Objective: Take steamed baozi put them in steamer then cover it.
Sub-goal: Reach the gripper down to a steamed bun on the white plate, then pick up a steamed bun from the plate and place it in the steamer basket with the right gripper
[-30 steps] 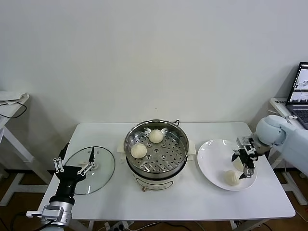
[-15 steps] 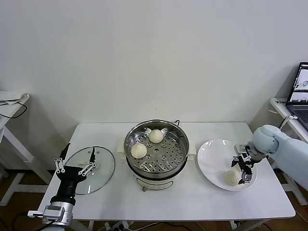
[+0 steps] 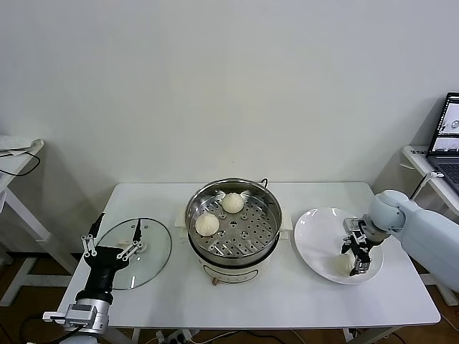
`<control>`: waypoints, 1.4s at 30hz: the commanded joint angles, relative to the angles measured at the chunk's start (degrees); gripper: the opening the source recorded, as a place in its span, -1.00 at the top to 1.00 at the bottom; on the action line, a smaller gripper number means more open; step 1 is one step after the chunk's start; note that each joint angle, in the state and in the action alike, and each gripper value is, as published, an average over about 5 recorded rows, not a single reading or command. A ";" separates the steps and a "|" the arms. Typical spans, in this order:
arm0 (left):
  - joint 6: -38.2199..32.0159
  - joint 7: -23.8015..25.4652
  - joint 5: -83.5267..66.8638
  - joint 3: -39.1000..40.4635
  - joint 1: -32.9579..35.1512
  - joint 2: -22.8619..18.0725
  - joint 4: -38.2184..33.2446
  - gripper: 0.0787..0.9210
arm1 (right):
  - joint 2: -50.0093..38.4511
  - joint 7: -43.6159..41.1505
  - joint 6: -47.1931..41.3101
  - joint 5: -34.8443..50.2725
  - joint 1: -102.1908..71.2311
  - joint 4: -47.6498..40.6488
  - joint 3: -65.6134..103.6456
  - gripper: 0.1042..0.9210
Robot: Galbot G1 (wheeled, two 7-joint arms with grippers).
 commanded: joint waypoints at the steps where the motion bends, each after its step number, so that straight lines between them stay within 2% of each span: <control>1: 0.07 -0.02 0.05 0.06 -0.03 -0.03 0.09 -0.77 | 0.63 -0.05 0.18 -0.68 -0.57 -0.63 0.57 -0.29; 11: 0.07 -0.10 0.23 0.21 0.12 -0.04 -0.36 -0.77 | -1.43 -0.36 -0.01 2.48 3.15 1.25 -0.85 -0.18; 21: 0.16 -0.36 0.95 0.91 0.43 -0.02 -1.11 -0.77 | -6.42 -1.43 1.09 11.27 24.82 6.25 -13.49 -0.18; 27: 0.48 -0.65 1.20 1.32 0.59 -0.06 -1.99 -0.77 | -5.11 -2.40 9.11 15.49 41.38 9.46 -23.53 -0.18; 32: 0.72 -0.75 1.25 1.09 0.93 -0.05 -2.93 -0.77 | -0.61 -2.29 17.75 16.23 52.57 11.97 -30.33 -0.18; 42: 1.04 -0.93 1.07 -0.14 2.21 0.18 -5.60 -0.77 | 12.98 4.28 32.97 13.98 58.26 15.10 -37.64 -0.18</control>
